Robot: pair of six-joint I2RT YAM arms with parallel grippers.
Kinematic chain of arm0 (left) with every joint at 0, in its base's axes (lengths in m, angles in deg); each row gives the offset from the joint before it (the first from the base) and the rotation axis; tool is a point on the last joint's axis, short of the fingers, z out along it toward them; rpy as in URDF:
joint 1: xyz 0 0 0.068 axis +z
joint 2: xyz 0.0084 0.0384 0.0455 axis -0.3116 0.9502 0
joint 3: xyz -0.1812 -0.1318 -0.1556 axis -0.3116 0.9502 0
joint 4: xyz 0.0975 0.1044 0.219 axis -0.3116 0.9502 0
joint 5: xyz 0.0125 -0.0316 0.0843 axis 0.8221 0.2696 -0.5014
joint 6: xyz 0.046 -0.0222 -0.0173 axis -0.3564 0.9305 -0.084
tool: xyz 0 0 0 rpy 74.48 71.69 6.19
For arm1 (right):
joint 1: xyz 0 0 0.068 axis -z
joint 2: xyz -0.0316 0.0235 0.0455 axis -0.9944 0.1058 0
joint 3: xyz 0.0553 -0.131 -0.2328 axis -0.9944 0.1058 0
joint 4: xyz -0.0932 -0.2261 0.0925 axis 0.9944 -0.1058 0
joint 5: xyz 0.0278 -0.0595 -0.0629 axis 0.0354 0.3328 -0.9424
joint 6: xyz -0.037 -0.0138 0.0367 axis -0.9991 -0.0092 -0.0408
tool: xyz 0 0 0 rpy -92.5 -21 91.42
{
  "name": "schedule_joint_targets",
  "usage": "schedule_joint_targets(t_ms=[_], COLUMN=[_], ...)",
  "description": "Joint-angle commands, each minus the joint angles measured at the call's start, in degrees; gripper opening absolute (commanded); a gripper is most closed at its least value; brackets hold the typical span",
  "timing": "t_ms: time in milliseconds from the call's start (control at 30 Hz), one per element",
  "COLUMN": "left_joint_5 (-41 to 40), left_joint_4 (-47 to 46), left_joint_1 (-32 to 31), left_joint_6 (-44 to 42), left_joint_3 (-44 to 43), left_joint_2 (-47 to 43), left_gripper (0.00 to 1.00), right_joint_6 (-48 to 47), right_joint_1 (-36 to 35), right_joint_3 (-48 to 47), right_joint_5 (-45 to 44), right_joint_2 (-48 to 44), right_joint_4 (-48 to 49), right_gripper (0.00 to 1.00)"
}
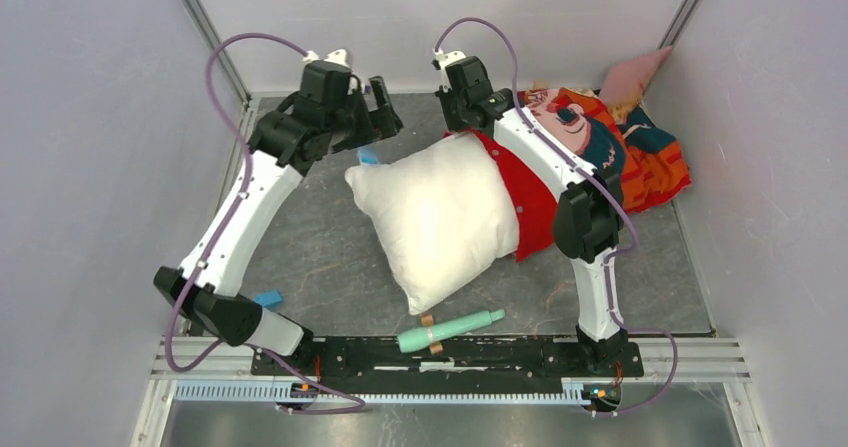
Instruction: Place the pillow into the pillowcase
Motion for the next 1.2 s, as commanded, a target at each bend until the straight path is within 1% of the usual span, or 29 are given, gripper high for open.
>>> schedule_joint_targets(t_ms=[0,33,167,267,333,400,433,500,533,567,600,633,667,733,767,867,900,1033,1100,1167], left_joint_5=[1.9,2.8,6.9,11.2,11.9,13.6,15.1,15.7,14.8,13.1,11.3,9.9,8.5,7.6,7.4,6.9,6.8,6.7,7.1,7.0], left_joint_4=[-2.4,-3.0,-8.3,-14.9,-17.7,-22.9,-27.2,-31.5,-31.9,-32.2,-32.7,-32.7,-32.5,-33.0,-33.4,-33.9,-33.9,-34.0,-34.0,-33.8], left_joint_1=[3.4,3.4,3.4,2.5,1.6,1.3,1.3,1.2,1.2,1.2,1.2,1.3,1.6,2.2,2.4,2.6,2.7,3.1,3.3,3.4], left_joint_6=[-2.8,-2.7,0.0,3.6,5.1,6.8,7.8,10.0,10.3,10.8,11.3,11.6,12.0,12.5,12.7,12.8,12.7,12.6,12.4,12.2], left_joint_3=[4.7,6.9,20.5,30.7,34.3,37.6,39.5,41.2,41.2,41.4,41.7,41.7,41.6,41.6,41.6,41.1,40.9,40.6,40.3,40.1], left_joint_2=[-7.3,-8.1,-11.3,-13.5,-12.9,-11.5,-10.9,-8.6,-7.4,-6.2,-5.1,-4.2,-3.1,-1.3,-0.7,0.5,0.7,0.8,1.0,1.1], left_gripper=[1.00,1.00,1.00,1.00,1.00,1.00,1.00,1.00,1.00,0.99,0.94,0.87,0.80,0.66,0.58,0.40,0.36,0.25,0.20,0.18], right_joint_6=[0.6,0.6,0.2,-0.4,-0.8,-1.6,-1.8,-2.2,-2.4,-2.5,-2.6,-2.8,-2.9,-3.2,-3.2,-3.7,-4.1,-5.9,-6.6,-7.6], right_joint_1=[-0.7,-0.7,-0.7,-0.8,-1.1,-1.8,-2.1,-2.5,-2.5,-2.6,-2.8,-2.9,-3.3,-4.3,-4.9,-5.7,-5.8,-5.8,-5.8,-5.8], right_joint_3=[-1.3,-1.5,-3.0,-2.8,-2.3,-0.8,-0.2,0.8,1.0,1.1,1.6,2.8,5.0,10.3,13.0,20.5,22.5,24.6,25.8,26.7], right_joint_5=[0.9,0.6,-0.5,-1.2,-2.1,-3.3,-3.9,-5.1,-5.5,-6.1,-6.9,-7.7,-9.0,-12.2,-13.8,-14.8,-14.8,-13.1,-14.0,-16.1], right_joint_2=[-5.7,-6.0,-6.3,-7.0,-8.0,-9.9,-10.9,-12.8,-13.6,-14.5,-15.5,-17.0,-18.5,-22.8,-24.4,-28.6,-29.0,-26.9,-25.8,-24.7], right_joint_4=[7.6,7.6,7.1,6.2,5.5,5.3,5.2,4.1,3.4,2.1,1.0,0.7,0.4,0.9,0.9,2.6,3.1,2.8,3.3,3.5], right_gripper=[0.00,0.00,0.00,0.00,0.01,0.09,0.14,0.26,0.35,0.47,0.56,0.65,0.72,0.79,0.81,0.83,0.83,0.83,0.84,0.85])
